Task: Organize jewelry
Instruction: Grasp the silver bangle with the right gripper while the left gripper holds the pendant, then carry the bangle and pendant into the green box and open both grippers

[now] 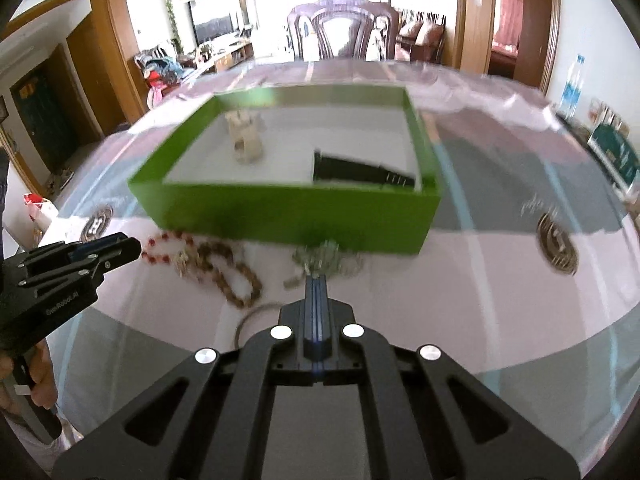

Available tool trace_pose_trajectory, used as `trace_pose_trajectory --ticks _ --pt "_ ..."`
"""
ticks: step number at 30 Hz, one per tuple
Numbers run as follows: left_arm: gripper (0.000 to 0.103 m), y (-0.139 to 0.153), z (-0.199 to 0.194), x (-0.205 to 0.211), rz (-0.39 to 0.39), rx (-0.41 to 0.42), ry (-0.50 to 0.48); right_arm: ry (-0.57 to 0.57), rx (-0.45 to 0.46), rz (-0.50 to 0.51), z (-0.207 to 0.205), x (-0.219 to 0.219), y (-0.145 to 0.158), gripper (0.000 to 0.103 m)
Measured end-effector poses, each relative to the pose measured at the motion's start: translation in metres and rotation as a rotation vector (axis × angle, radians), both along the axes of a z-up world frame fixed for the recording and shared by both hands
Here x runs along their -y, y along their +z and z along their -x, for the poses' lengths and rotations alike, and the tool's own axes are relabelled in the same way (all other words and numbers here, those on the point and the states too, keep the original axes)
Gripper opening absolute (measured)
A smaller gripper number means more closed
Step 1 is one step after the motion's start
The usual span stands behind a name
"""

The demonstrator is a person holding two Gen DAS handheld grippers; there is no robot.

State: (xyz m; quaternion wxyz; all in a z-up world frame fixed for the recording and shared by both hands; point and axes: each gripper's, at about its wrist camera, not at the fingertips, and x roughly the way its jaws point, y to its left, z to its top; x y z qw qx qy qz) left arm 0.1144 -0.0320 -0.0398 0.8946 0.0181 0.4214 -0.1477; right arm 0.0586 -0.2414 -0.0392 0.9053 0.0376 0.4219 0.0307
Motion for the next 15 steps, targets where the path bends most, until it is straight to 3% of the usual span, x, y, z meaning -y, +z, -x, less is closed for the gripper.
trace_pose_trajectory --ticks 2,5,9,15 --pt "0.019 0.000 0.002 -0.002 0.003 0.000 0.004 -0.004 -0.022 0.008 -0.002 0.001 -0.002 0.001" --pt "0.019 -0.006 0.004 -0.004 0.010 -0.018 0.003 -0.002 -0.092 -0.006 -0.006 0.001 -0.020 0.022" --pt "0.019 -0.017 0.006 -0.007 0.013 -0.047 0.003 0.049 -0.125 -0.040 0.001 -0.012 -0.036 0.073" --pt "0.019 -0.021 0.008 -0.008 0.018 -0.056 -0.001 0.064 -0.139 0.028 -0.004 -0.032 -0.047 0.076"
